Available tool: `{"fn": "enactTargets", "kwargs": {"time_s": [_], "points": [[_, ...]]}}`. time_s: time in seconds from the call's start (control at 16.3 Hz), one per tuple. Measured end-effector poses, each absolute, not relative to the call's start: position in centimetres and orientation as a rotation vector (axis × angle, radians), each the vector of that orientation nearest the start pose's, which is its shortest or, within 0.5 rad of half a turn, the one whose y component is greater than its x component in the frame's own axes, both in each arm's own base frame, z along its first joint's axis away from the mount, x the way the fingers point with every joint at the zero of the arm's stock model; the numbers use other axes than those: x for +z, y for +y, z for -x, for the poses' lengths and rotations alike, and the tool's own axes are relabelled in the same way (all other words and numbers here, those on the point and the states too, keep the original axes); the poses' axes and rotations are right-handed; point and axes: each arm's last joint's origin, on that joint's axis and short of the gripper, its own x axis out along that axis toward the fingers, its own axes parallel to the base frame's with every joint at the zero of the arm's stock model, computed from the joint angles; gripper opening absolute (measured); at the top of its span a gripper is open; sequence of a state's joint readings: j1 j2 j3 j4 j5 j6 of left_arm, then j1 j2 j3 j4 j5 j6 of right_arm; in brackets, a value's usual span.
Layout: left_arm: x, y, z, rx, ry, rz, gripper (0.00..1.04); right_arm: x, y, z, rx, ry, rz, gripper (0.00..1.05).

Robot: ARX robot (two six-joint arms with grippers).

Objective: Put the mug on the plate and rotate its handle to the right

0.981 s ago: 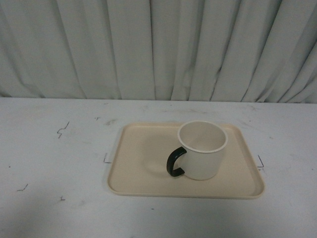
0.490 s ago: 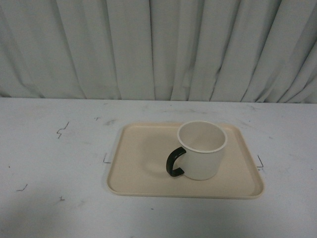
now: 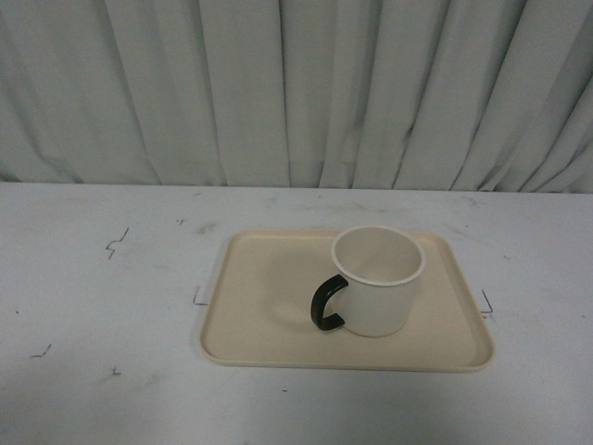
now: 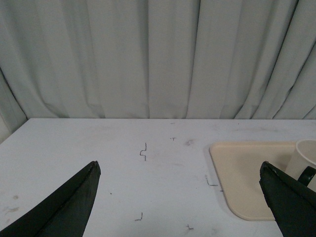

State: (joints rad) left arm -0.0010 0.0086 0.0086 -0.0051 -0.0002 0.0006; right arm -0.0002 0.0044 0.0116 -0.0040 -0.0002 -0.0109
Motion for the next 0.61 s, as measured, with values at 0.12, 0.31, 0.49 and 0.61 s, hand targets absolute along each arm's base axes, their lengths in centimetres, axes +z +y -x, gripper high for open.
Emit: {"fn": "enactTargets", "kwargs": {"time_s": [0.12, 0.31, 0.49, 0.61], "points": [[16.5, 0.0, -9.8, -0.001, 0.005, -0.001, 0.98, 16.7, 0.0, -9.7, 0.0, -0.003, 0.011, 0.98], [16.5, 0.0, -9.8, -0.001, 0.005, -0.001, 0.98, 18.0, 0.5, -10.6, 0.039, -0.041, 0.008, 0.98], [16.5, 0.0, -9.8, 0.0, 0.004, -0.001, 0.98, 22.8, 2.4, -15.5, 0.107, 0.051, -0.005, 0.98], [16.5, 0.0, -9.8, -0.001, 0.004, -0.001, 0.98, 25.0, 4.4, -20.2, 0.144, 0.237, 0.008, 0.98]]}}
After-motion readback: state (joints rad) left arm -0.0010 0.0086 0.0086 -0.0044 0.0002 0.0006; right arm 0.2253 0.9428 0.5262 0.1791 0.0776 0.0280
